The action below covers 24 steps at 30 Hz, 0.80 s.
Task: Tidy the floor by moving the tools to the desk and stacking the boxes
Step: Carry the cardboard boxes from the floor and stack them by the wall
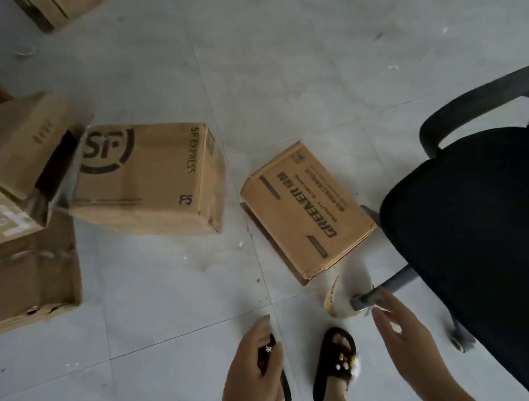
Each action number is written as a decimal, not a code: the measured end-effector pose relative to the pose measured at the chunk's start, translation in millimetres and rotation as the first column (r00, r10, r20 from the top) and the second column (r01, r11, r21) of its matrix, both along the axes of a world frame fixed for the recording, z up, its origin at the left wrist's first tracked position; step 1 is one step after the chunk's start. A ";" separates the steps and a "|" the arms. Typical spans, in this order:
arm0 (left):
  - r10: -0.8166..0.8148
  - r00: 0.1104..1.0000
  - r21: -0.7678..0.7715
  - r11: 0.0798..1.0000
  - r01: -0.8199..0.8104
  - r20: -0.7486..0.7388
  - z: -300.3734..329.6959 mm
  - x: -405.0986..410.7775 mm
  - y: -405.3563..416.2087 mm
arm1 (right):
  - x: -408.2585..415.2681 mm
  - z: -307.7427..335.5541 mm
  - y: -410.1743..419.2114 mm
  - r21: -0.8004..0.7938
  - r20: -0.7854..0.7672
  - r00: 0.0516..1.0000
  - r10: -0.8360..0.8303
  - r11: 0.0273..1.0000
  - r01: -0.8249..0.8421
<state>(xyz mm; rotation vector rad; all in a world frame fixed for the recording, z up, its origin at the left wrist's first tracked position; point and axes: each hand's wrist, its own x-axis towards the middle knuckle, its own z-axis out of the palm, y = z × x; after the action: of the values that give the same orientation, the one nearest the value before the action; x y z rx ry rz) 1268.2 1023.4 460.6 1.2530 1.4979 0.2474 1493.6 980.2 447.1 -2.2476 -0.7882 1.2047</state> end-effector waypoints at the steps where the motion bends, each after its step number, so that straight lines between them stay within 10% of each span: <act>1: -0.028 1.000 -0.015 1.000 0.028 -0.011 -34.7 13.5 14.7 | 6.9 -35.2 16.0 -0.018 0.014 1.000 0.002 1.000 -0.002; 13: 0.266 0.953 -0.268 0.938 -0.221 0.147 -389.3 156.7 86.2 | 131.4 -367.2 137.4 0.131 0.259 0.957 -0.128 0.987 0.096; 18: 0.242 0.925 -0.244 0.954 -0.172 0.294 -402.6 170.1 90.1 | 147.0 -389.4 146.0 0.104 0.192 0.962 -0.192 0.979 0.175; 24: 0.558 0.808 -0.354 0.806 -0.473 0.190 -350.9 131.5 108.4 | 96.0 -343.8 128.1 0.106 0.103 0.982 -0.158 0.983 0.147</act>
<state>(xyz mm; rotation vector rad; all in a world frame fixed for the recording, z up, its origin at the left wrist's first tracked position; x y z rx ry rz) 1399.7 1131.8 109.7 0.5157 1.5309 0.5283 1589.6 1108.3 103.4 -2.2641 -0.6861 0.9572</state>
